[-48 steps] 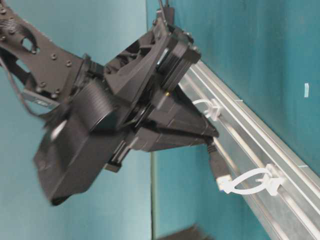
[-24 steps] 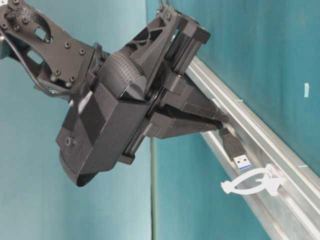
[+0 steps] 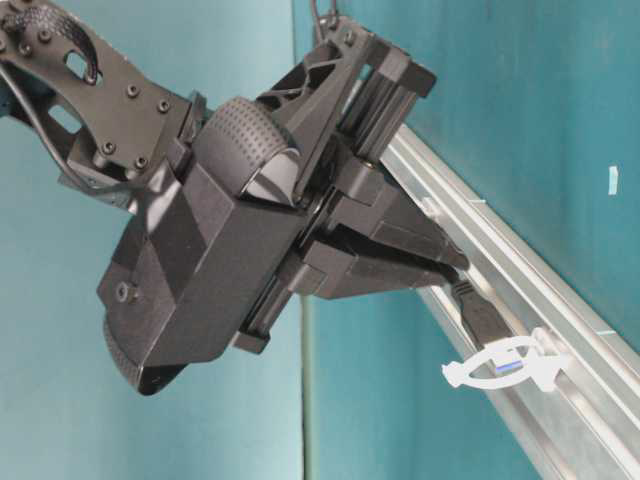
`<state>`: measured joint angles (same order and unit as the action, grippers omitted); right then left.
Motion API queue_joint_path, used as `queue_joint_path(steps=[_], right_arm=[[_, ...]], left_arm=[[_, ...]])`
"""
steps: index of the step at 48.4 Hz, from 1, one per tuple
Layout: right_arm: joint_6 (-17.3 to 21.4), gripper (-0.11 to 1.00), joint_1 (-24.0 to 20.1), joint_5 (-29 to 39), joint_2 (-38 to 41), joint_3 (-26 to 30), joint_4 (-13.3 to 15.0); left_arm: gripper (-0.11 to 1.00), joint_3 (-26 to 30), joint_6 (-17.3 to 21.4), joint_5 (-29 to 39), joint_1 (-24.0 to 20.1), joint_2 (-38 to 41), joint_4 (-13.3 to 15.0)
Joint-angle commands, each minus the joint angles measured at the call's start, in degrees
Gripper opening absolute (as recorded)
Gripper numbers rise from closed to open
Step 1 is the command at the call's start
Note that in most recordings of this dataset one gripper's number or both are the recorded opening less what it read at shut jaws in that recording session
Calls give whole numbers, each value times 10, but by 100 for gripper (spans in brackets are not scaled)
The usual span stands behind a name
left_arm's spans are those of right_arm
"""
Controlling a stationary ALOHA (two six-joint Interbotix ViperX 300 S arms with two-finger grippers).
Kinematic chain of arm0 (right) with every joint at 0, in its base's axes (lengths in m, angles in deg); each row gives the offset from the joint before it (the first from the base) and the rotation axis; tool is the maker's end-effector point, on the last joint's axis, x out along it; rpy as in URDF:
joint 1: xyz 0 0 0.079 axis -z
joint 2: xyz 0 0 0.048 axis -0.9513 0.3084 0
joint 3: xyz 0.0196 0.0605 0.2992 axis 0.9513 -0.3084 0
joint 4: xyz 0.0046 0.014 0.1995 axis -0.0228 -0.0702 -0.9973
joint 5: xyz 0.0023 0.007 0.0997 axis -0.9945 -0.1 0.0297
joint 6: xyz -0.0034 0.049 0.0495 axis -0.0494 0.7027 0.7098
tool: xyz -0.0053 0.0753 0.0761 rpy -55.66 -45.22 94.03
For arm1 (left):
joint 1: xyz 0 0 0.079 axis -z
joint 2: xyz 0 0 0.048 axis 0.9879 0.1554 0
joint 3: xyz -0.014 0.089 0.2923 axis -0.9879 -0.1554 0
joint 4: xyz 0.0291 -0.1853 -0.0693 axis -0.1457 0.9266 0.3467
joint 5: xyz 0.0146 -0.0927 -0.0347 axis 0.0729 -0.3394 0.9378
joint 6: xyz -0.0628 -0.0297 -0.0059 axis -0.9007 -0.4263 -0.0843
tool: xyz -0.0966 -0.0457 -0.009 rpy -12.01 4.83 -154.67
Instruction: Pass the USB cable through three rings with both arms.
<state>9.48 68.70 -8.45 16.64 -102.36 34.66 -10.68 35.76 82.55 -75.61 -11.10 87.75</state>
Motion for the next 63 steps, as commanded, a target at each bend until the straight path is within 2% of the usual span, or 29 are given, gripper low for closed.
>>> queue_joint_path(steps=[1, 14, 34, 40, 49, 53, 57, 63], right_arm=[[0, 6, -6, -4, 3, 5, -2], [2, 6, -11, -25, 4, 8, -6], [25, 6, -25, -41, 14, 18, -19], [25, 6, -29, -43, 19, 26, -40], [37, 6, -26, -37, 19, 38, -119], [49, 6, -24, -37, 18, 39, -141], [61, 6, -23, -36, 18, 38, -142], [73, 6, -18, -36, 16, 36, -142]], left_arm=[[91, 8, 2, -5, 2, 0, -2], [91, 7, 1, -5, 2, 0, -1], [90, 2, 1, -2, 1, -4, -1], [90, 2, 0, -6, 1, -2, -1], [90, -2, -3, -49, 11, 17, -1], [90, -6, -4, -91, 17, 40, -1], [90, -11, -4, -135, 23, 76, -1], [89, -9, -4, -163, 40, 142, -1]])
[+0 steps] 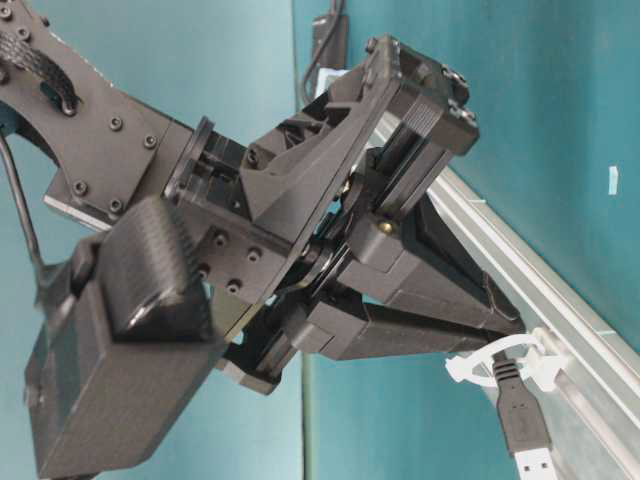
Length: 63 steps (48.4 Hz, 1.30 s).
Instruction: Pass the USB cable through three rings with both arms.
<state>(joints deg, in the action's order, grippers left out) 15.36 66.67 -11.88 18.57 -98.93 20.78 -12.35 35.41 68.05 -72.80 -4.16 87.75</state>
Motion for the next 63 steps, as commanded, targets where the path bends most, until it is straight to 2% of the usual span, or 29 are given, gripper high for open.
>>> queue_joint_path(steps=[1, 14, 23, 29, 43, 56, 63], right_arm=[[16, 6, 3, -2, -4, 2, -3], [29, 6, 7, -1, -10, 1, -3], [32, 6, 8, 4, -11, 1, -3], [32, 6, 8, 4, -11, 3, -4], [32, 6, 8, 4, -11, 0, -5], [32, 6, 7, 4, -11, -1, -6], [32, 6, 8, 4, -11, -1, -6]], left_arm=[[89, 10, 0, -20, 17, 84, -1], [89, 61, 7, -32, 32, 206, -1], [89, 69, 7, -92, 32, 249, -1], [89, 73, 7, -116, 32, 269, -1], [89, 98, 10, -120, 32, 314, -1], [89, 117, 36, -119, 31, 323, -2], [87, 118, 37, -120, 29, 323, -2]])
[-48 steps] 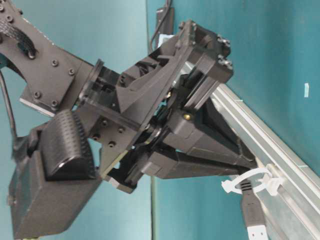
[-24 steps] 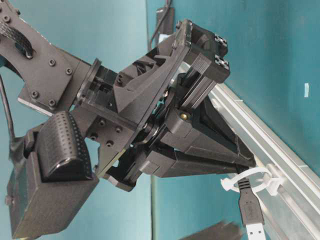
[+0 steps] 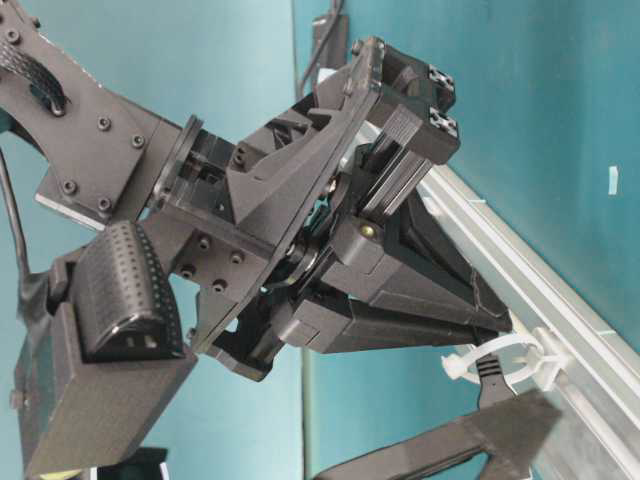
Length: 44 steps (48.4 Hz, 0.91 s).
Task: Pass the USB cable through three rings with both arms.
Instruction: 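Grasp the plug beyond the third ring with the left gripper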
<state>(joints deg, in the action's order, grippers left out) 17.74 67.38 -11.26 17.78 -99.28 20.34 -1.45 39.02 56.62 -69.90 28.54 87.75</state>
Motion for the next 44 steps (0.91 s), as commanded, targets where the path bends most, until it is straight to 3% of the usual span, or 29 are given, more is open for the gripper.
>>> queue_joint_path(steps=[1, 10, 19, 22, 44], right_arm=[[8, 6, 1, -2, -4, 3, -2], [8, 6, 1, -2, -4, 3, -2], [8, 6, 1, -2, -4, 3, -2], [8, 6, 1, -2, -4, 3, -2], [8, 6, 1, -2, -4, 2, -2]], left_arm=[[87, 10, 0, -5, 0, -4, -1], [68, 15, 0, -11, -1, -10, -1], [26, 13, 4, -19, -1, -27, -1], [17, 12, 5, -18, -1, -28, -1], [16, 8, 5, -18, 0, -29, -1]])
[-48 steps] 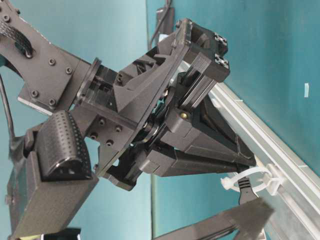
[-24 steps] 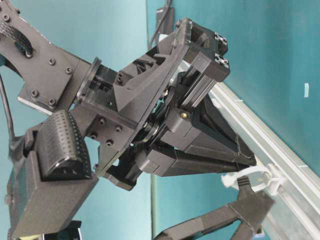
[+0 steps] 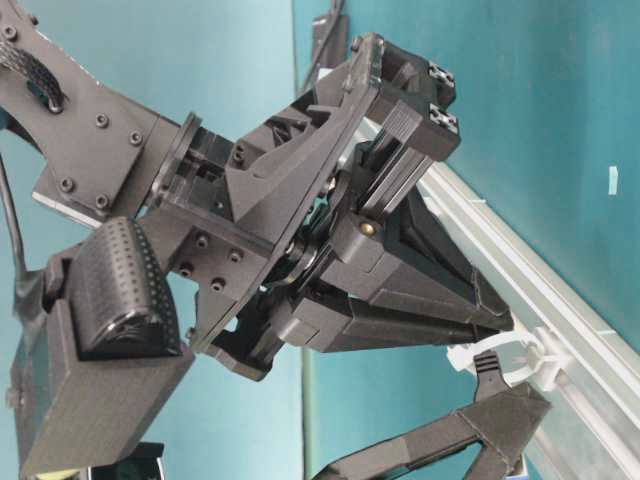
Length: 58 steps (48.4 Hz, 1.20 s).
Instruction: Pass the USB cable through three rings with both arms.
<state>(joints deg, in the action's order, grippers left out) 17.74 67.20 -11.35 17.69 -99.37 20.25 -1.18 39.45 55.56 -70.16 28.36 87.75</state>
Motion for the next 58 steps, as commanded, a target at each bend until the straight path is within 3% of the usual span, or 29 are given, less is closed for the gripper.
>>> queue_joint_path(steps=[1, 10, 14, 21, 25, 29, 40, 58], right_arm=[[8, 6, 3, -1, -4, 2, -1], [9, 7, 3, 3, -4, 1, -1], [9, 15, 4, 14, -4, 1, -1], [18, 51, 10, 43, -4, 1, -1], [40, 76, 19, 52, -6, 1, -1], [73, 90, 28, 47, -11, -1, 2], [141, 86, 36, -1, -23, -4, 5], [157, 86, 41, -18, -63, -51, 5]], left_arm=[[16, 5, 1, -8, 3, -27, -1], [15, 3, -4, -8, 3, -27, -1], [15, 4, -7, -6, 6, -30, -1], [15, 3, -10, 0, 11, -33, -2], [15, 4, -14, 8, 11, -33, -1], [15, 3, -19, 13, 11, -33, -1], [12, -3, -62, 43, 12, -43, -1], [10, -26, -95, 49, 28, -81, -1]])
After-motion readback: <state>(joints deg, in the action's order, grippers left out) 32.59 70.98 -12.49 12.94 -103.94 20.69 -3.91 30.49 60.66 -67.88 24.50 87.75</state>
